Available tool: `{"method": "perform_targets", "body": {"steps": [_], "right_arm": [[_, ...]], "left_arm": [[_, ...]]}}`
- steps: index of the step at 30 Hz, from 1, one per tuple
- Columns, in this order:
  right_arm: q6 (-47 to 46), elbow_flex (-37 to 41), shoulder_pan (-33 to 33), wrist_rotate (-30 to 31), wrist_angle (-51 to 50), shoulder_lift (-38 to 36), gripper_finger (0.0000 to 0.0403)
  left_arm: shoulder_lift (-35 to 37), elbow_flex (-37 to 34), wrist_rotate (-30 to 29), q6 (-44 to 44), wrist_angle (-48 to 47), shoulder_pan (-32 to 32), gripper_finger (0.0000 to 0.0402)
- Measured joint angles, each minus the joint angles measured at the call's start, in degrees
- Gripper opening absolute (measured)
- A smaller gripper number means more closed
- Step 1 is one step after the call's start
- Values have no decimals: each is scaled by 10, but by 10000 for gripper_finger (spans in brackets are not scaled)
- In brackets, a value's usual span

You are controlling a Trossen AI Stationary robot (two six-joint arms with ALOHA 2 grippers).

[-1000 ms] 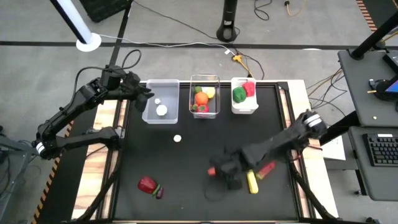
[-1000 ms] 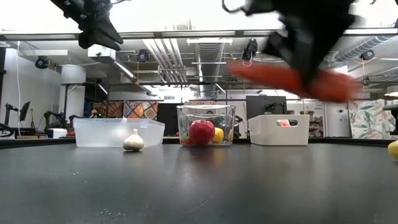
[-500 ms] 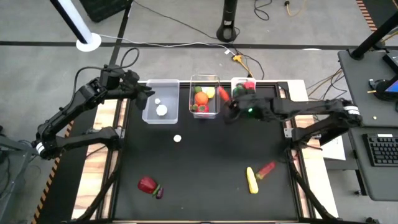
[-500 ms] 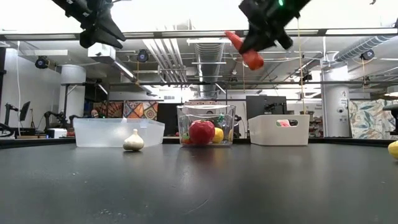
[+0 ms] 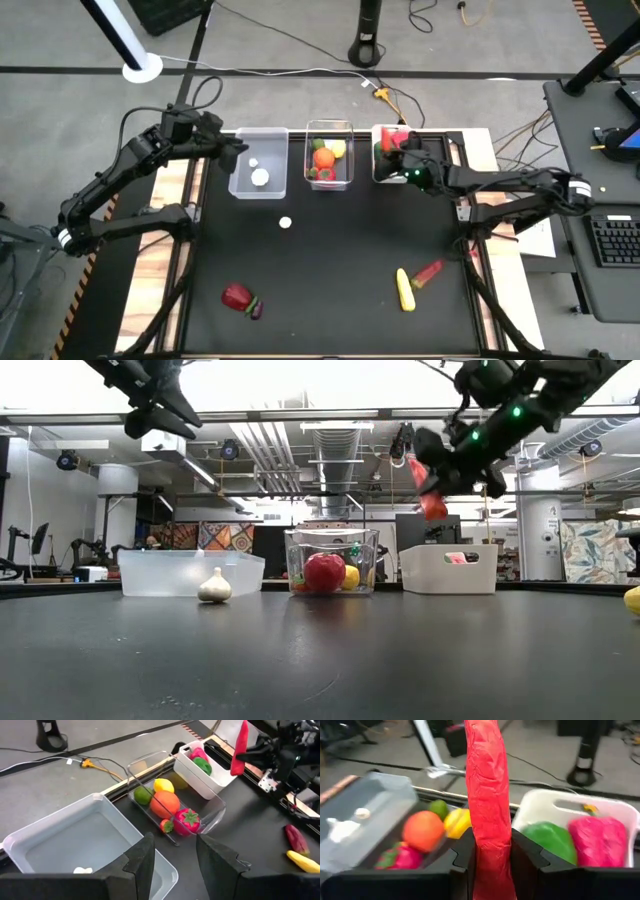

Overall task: Sort produce into baskets
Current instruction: Put the orange carrot into the white bin

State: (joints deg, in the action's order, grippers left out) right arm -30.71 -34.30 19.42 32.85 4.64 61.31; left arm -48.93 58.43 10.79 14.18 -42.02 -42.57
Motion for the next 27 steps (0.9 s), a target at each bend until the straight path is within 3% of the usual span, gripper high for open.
{"method": "perform_targets", "body": {"steps": [14,27], "right_arm": [[-37,23,76,-1,6,53,79],[-86,21,78,-20,69,127,86]], "left_arm": [[-13,0,-14,30,1,0,128],[-16,0,-14,59,38,0,128]]}}
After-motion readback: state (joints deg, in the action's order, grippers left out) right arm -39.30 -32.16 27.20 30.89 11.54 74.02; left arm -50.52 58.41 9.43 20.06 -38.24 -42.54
